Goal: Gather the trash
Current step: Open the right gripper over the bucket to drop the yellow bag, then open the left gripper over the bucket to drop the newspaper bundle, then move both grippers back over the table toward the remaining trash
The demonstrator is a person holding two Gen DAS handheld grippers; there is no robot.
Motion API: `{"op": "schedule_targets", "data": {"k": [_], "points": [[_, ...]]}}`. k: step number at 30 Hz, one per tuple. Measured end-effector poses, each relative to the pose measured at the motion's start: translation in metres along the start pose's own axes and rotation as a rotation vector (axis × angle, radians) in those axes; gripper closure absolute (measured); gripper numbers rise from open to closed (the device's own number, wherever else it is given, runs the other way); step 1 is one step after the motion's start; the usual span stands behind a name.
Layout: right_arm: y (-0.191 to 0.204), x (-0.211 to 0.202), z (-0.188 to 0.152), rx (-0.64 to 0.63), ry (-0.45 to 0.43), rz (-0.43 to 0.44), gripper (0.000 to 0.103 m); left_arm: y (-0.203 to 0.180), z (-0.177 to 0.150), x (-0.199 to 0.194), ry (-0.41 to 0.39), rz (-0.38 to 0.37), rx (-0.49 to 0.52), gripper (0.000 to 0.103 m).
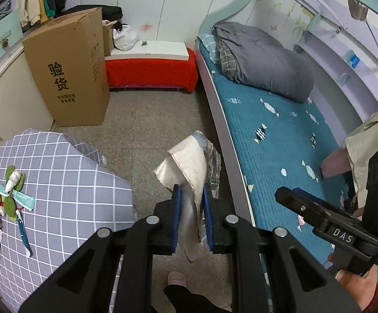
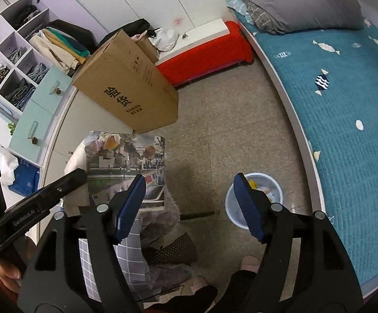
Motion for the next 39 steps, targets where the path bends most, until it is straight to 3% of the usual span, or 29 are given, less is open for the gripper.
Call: {"op": "schedule_targets", "data": {"k": [23,26,27,28,39], "points": [[-0.031,-0.04,0.018,-0.027,-0.127,-0.058,0.033,-0.065,0.017,0.031,0.042,-0.066,0.113,0.086],[-0.033,-0.044,0.02,-0.02,-0.141,-0.063,0.033,-0.073,0.018,0.033,0.037,-0.073,0.133,0.069],[-0.034,-0.045,0.021,-0.014,-0.145,-0.063,0.033,-0.076,0.019,0.035,0.035,-0.052,0.145,0.048],[-0.035,-0.045,0.021,-0.01,-0.147,-0.063,0.033,-0.078,0.019,0.035,0.026,-0.032,0.149,0.038],[-0.031,-0.041,0.02,-0.026,-0.133,-0.044,0.032,-0.067,0.015,0.027,0.015,0.01,0.121,0.038]]}}
Point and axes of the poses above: each gripper's, at about its wrist camera, not at the fingertips, and x roughly the way its jaws point, y to its left, z to its top, the point moved 6 cm from there along x, roughly the way its jaws point, and after that the axes turned 2 degrees about y, right-handed, at the moved point
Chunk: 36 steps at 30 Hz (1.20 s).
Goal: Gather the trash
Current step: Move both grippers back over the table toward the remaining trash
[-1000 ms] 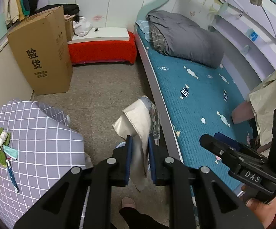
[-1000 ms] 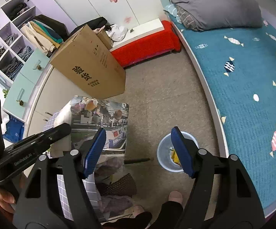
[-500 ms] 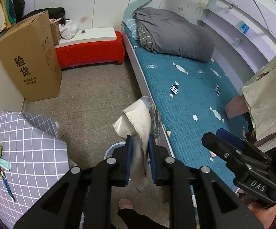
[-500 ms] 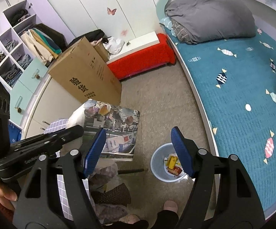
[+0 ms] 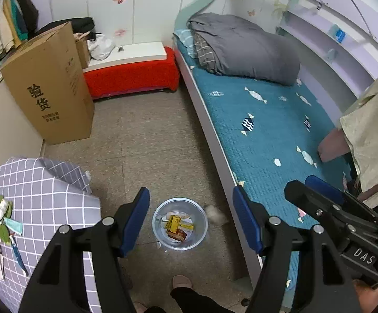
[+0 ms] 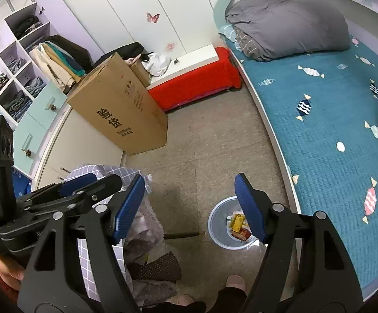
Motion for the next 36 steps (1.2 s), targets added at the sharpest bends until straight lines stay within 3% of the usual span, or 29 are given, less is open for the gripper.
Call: {"op": "schedule_targets", "data": {"k": [11,17,29,36], "points": [[0.034,0.008,-0.014,-0.061,0.04,0.048,0.032,0.03,-0.02,-0.017,-0.007,0.042,-0.07,0.038],[0.068,0.021,-0.027,-0.122,0.087,0.099,0.032,0.066,-0.041,-0.033,-0.006,0.095,-0.138,0.038],[0.212,0.079,-0.089,-0.342,0.257,0.262,0.032,0.213,-0.12,-0.084,-0.001,0.193,-0.444,0.038],[0.299,0.118,-0.133,-0.412,0.34,0.305,0.032,0.307,-0.164,-0.109,0.007,0.236,-0.54,0.038]]}}
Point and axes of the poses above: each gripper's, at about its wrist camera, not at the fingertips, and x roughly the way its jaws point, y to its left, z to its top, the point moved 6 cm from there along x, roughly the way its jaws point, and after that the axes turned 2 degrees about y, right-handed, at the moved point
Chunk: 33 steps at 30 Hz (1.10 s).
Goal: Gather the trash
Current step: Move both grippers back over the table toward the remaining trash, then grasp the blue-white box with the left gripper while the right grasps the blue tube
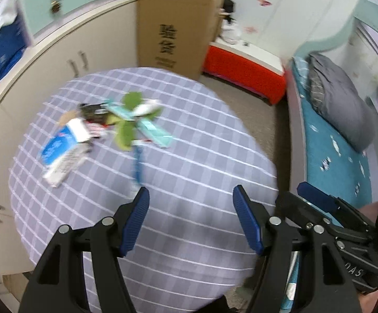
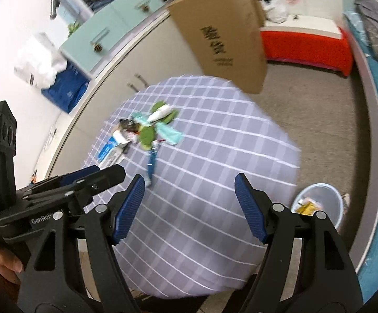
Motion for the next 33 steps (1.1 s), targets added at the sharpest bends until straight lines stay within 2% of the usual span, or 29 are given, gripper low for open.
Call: {"op": "schedule_targets", "data": {"k": [6,12,14,18,25,26,28,29,30,32,33], "points": [[0.056,0.064,0.007,-0.012,0.06,-0.008,0.032,0.091,0.02,0.008,0.013,0.046,-0.031,0.038],[0.081,0.117,0.01,0.022,0.098,-0.055,0.032,0.155,0.036,0.04,0.074,0.091,0.03,0.038],[0.083,0.134,0.01,0.025,0.117,-0.076,0.034,0.167,0.038,0.051,0.099,0.1,0.058,0.038],[0.085,0.164,0.007,0.025,0.171,-0.115,0.048,0.184,0.036,0.075,0.156,0.138,0.125,0.038],[0.082,0.195,0.001,-0.002,0.241,-0.197,0.064,0.194,0.036,0.101,0.208,0.161,0.202,0.039],[0.081,0.196,0.001,-0.003,0.248,-0.197,0.07,0.194,0.036,0.102,0.21,0.158,0.208,0.04],[0.08,0.198,0.0,0.009,0.262,-0.183,0.076,0.193,0.037,0.109,0.23,0.151,0.228,0.05],[0.079,0.199,-0.001,0.019,0.269,-0.169,0.085,0.192,0.035,0.114,0.248,0.147,0.235,0.055],[0.078,0.198,-0.002,0.03,0.275,-0.157,0.088,0.192,0.033,0.118,0.27,0.146,0.237,0.065],[0.076,0.193,-0.005,0.044,0.275,-0.133,0.089,0.192,0.031,0.119,0.268,0.15,0.231,0.069],[0.076,0.19,-0.006,0.051,0.274,-0.124,0.09,0.191,0.032,0.117,0.261,0.145,0.226,0.074]]}}
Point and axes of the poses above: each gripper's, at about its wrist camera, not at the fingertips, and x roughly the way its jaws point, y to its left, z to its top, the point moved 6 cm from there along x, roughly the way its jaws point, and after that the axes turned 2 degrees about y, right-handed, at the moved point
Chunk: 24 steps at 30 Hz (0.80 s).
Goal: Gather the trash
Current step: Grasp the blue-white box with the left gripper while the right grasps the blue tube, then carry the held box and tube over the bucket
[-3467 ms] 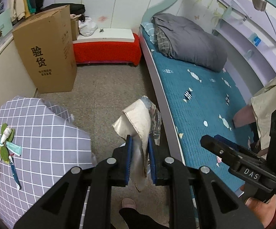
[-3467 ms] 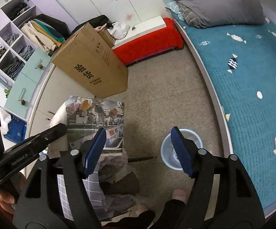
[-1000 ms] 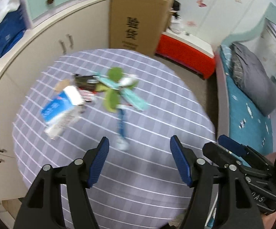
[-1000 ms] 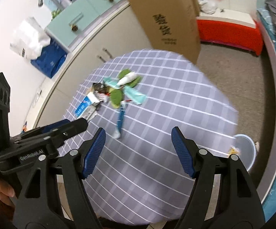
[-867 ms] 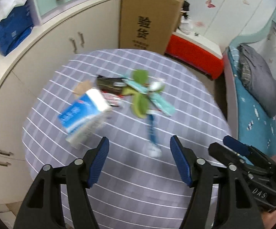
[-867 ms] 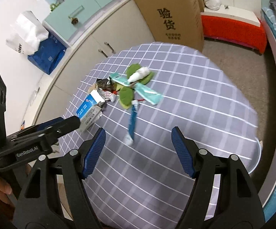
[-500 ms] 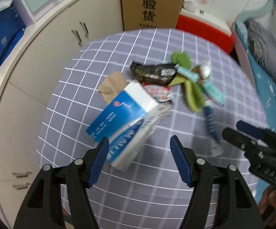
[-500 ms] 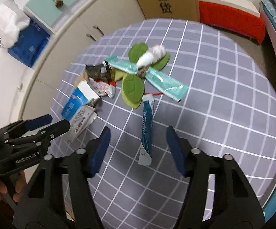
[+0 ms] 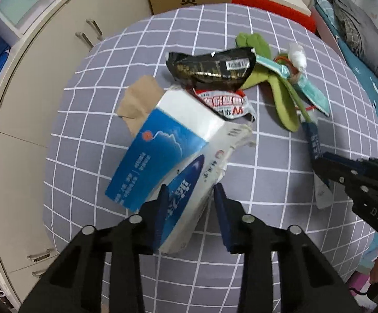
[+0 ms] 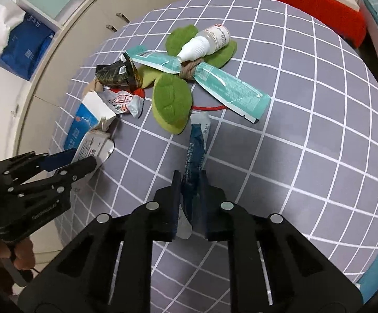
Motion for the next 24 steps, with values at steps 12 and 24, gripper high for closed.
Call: {"op": "schedule_targets", "data": {"k": [12,24], "points": [[-0.019,-0.051,-0.017,0.051,-0.066,0.112,0.092,-0.038,-0.007,-0.071,-0.133,-0.073,-0.066,0.084],[-0.107,-0.164,-0.05,0.132,-0.233,0.135,0.092,-0.209,0.001,-0.139,-0.234,-0.219,0.069,0.084]]}}
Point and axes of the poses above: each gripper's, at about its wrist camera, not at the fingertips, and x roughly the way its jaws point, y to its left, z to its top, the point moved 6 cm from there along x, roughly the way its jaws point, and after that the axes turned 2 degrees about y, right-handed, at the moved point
